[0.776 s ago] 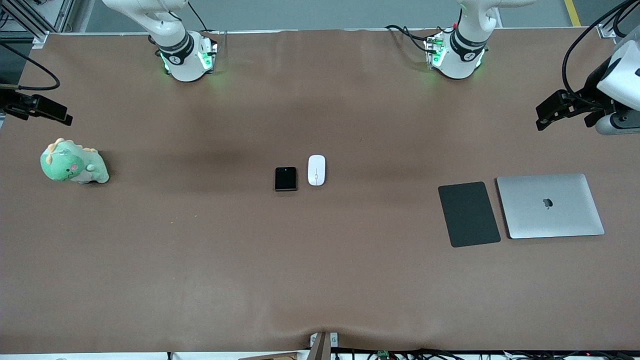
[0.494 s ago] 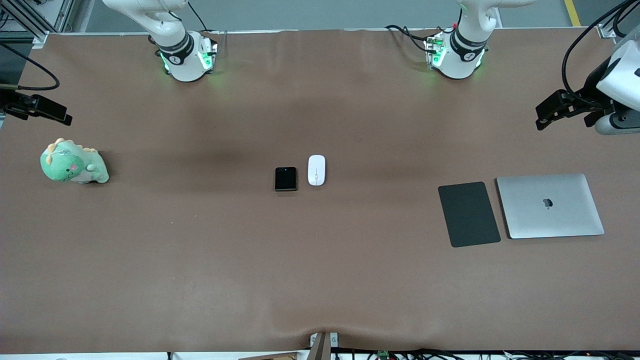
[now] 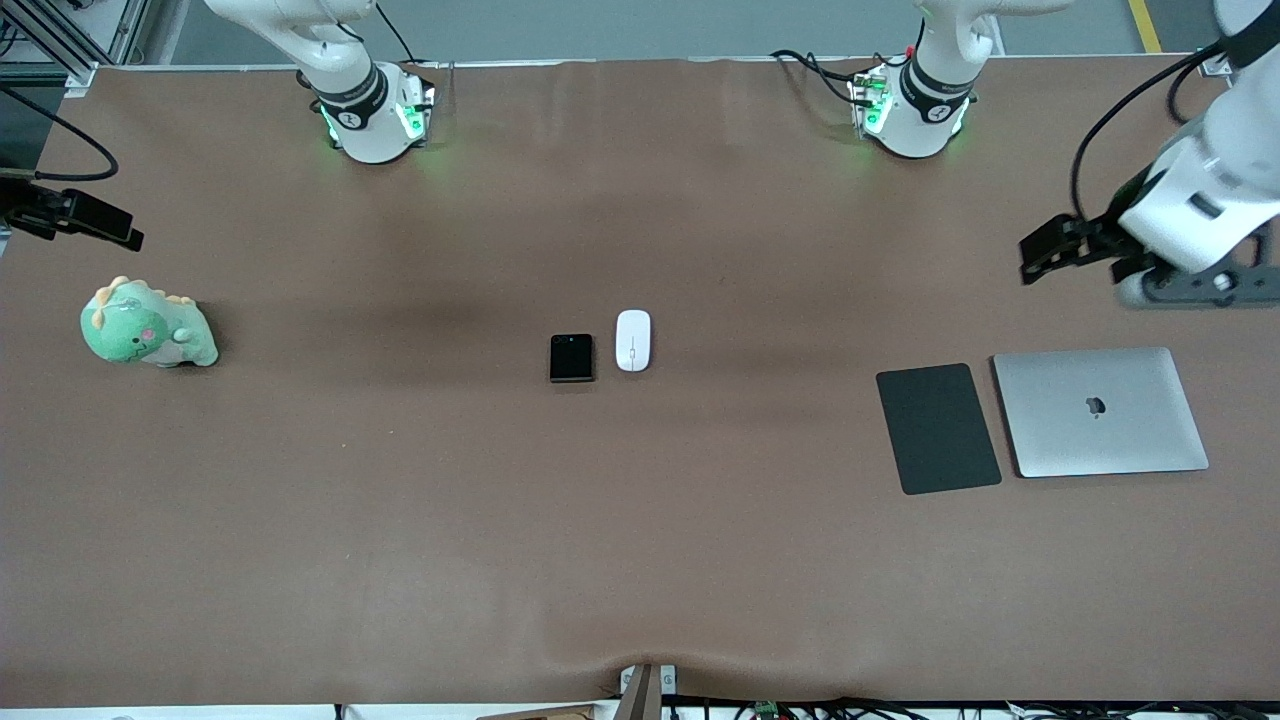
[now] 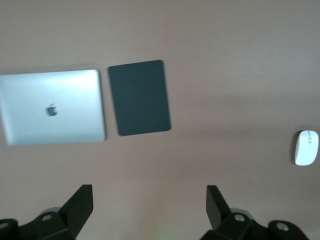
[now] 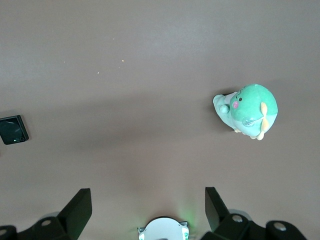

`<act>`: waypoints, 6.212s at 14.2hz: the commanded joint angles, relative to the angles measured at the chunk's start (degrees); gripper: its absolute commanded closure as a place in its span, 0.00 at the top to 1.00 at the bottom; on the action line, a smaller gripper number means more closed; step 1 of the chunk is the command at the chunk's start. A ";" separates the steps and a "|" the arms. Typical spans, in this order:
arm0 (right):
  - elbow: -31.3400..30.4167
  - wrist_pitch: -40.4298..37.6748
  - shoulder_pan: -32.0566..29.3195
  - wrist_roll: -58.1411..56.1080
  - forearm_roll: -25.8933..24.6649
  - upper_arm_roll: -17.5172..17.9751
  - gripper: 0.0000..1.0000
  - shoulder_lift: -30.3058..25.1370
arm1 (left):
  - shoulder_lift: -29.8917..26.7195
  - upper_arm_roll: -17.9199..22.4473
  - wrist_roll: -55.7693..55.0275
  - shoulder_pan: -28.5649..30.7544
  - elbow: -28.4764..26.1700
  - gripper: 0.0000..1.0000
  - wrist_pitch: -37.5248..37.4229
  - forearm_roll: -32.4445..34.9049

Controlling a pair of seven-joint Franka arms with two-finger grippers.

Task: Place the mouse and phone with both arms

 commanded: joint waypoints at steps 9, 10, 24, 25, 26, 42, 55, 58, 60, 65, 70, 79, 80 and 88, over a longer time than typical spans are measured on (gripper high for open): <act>-0.19 0.08 -0.89 -0.77 0.03 0.36 1.00 -0.34 | 18.70 -1.25 -27.91 -20.52 0.43 1.00 15.98 0.23; -0.19 0.08 -0.89 -0.68 0.03 0.36 1.00 -0.25 | 20.11 -1.25 -29.84 -22.10 0.34 1.00 17.04 0.32; 0.25 0.69 -1.06 -0.77 -0.33 0.28 1.00 6.60 | 37.16 -1.16 -41.55 -36.88 -0.98 1.00 42.00 1.02; -0.01 1.65 -1.15 -0.68 -0.15 0.28 1.00 6.87 | 37.78 -0.99 -41.46 -37.49 -0.98 1.00 42.53 1.11; -0.10 1.75 -1.15 -0.68 -0.06 0.36 1.00 7.39 | 38.05 -0.81 -41.46 -37.93 -1.07 1.00 42.62 1.29; -10.02 11.76 2.18 -0.68 4.51 0.63 1.00 9.59 | 41.04 -0.63 -42.42 -40.31 -0.81 0.53 42.98 3.31; -11.26 17.91 10.53 1.60 13.57 0.54 1.00 13.63 | 31.12 0.51 -36.21 -29.87 -0.98 0.47 35.01 4.63; -11.26 20.02 14.39 6.60 13.57 0.54 1.00 14.34 | 27.43 0.33 -27.77 -22.93 -1.51 0.47 29.54 4.63; -11.26 20.56 16.42 7.32 13.57 0.54 1.00 15.04 | 25.75 0.33 -25.30 -19.06 -2.12 0.47 27.78 4.63; -14.68 28.18 22.21 13.27 13.57 0.54 1.00 16.18 | 21.79 0.16 -19.32 -9.66 -9.32 0.47 27.86 8.91; -15.48 36.10 28.46 19.88 13.57 0.54 1.00 20.40 | 21.53 -0.11 -13.61 -2.80 -14.77 0.48 32.68 9.72; -15.39 47.35 34.26 21.21 13.65 0.54 1.00 28.57 | 21.70 -0.37 -2.36 6.00 -26.20 0.49 49.55 9.73; -15.39 49.02 34.96 21.47 13.91 0.63 1.00 29.71 | 22.14 -0.46 -2.09 6.45 -26.64 0.49 51.05 9.73; -14.95 58.25 38.74 26.12 14.00 0.63 1.00 36.30 | 25.30 -0.46 1.16 7.42 -27.08 0.50 55.54 9.73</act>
